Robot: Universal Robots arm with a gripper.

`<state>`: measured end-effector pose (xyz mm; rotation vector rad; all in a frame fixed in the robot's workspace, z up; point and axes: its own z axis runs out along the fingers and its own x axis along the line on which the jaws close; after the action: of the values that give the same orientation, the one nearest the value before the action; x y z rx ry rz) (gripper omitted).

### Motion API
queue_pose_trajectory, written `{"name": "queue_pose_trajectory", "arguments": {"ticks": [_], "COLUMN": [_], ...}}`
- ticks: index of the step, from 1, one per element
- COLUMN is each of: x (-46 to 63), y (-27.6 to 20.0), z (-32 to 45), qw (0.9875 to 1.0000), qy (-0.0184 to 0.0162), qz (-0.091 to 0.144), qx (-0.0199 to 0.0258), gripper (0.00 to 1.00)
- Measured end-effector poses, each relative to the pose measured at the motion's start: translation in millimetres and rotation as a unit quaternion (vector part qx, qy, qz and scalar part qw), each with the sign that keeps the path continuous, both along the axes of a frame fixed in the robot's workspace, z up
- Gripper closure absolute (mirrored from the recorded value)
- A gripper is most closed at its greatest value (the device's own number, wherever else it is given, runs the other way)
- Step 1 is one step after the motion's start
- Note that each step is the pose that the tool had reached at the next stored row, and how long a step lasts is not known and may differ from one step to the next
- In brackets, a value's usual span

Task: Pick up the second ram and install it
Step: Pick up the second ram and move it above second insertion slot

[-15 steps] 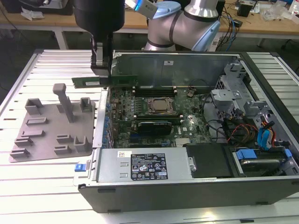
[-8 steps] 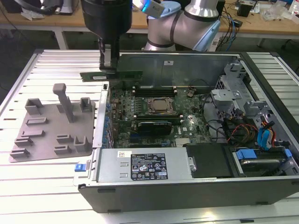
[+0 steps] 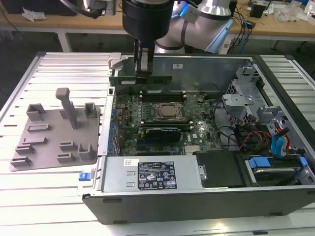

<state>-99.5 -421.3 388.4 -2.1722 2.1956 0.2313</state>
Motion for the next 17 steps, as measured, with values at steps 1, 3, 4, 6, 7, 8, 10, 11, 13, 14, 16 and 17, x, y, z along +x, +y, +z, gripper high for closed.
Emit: {"name": "queue_pose_trajectory", "arguments": {"ticks": [1, 3, 4, 6, 7, 8, 10, 11, 13, 14, 16, 17], "x": [2.1, 8.4, 12.8, 20.4, 22.4, 24.2, 28.3, 29.4, 31.8, 35.0, 37.2, 38.7], "y": [0.4, 0.9, 1.1, 1.7, 1.8, 1.9, 2.1, 2.2, 2.1, 2.1, 2.1, 2.1], "z": [-1.1, -6.1, -8.8, -14.1, -15.8, -17.7, -22.3, -23.7, -27.3, -31.9, -34.5, -36.9], "qw": [1.0000, 1.0000, 1.0000, 1.0000, 1.0000, 1.0000, 0.9999, 0.9999, 0.9999, 0.9999, 0.9999, 0.9999], "qy": [0.0005, 0.0027, 0.0043, 0.0070, 0.0079, 0.0088, 0.0107, 0.0112, 0.0120, 0.0127, 0.0131, 0.0133], "qz": [0.000, -0.001, -0.001, -0.002, -0.002, -0.002, -0.002, -0.002, -0.002, -0.002, -0.002, -0.002], "qx": [-0.0002, -0.0003, -0.0003, -0.0001, -0.0002, -0.0003, -0.0002, -0.0002, -0.0003, -0.0003, -0.0003, -0.0003], "gripper": [0.89, 0.89, 0.89, 0.89, 0.89, 0.89, 0.89, 0.89, 0.89, 0.89, 0.89, 0.89]}}
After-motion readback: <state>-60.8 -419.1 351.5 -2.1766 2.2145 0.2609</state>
